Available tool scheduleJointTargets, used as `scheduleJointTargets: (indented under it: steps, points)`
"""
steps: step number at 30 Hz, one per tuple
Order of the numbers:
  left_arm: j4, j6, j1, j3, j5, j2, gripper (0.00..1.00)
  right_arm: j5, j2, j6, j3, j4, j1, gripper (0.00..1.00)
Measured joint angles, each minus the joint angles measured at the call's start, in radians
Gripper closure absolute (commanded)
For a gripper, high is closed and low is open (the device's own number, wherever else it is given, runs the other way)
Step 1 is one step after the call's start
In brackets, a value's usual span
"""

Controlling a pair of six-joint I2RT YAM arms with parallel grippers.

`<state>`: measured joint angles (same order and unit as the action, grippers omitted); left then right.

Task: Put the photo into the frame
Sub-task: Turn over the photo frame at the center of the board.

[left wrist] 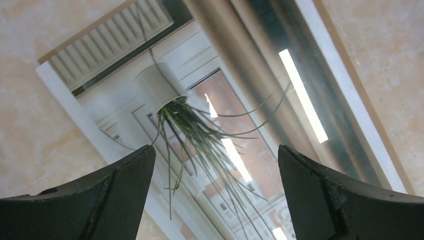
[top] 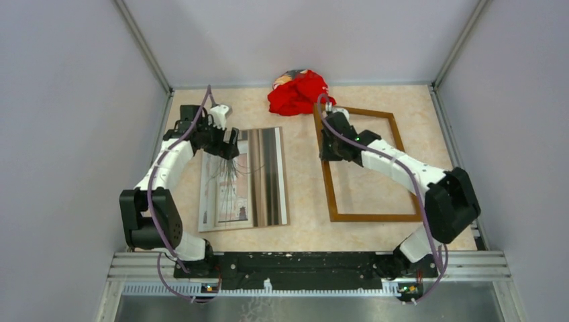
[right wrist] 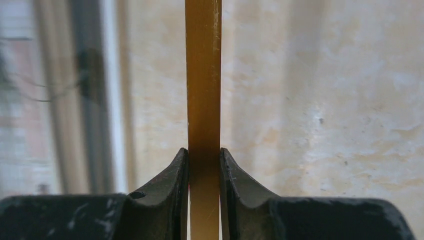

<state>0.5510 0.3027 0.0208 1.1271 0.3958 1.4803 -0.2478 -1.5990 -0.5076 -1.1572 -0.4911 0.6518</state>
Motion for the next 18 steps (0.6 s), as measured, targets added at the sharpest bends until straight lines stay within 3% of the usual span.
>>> scheduleJointTargets:
  steps: [8, 18]
  points:
    - [0.011, 0.0, -0.117, 0.047, 0.027, -0.027, 0.01, 0.233, 0.16, -0.137, -0.218, -0.026, 0.0, 1.0]
    - [0.029, -0.015, -0.189, 0.089, 0.051, -0.101, 0.01, 0.493, 0.227, -0.431, -0.225, 0.121, -0.001, 1.0]
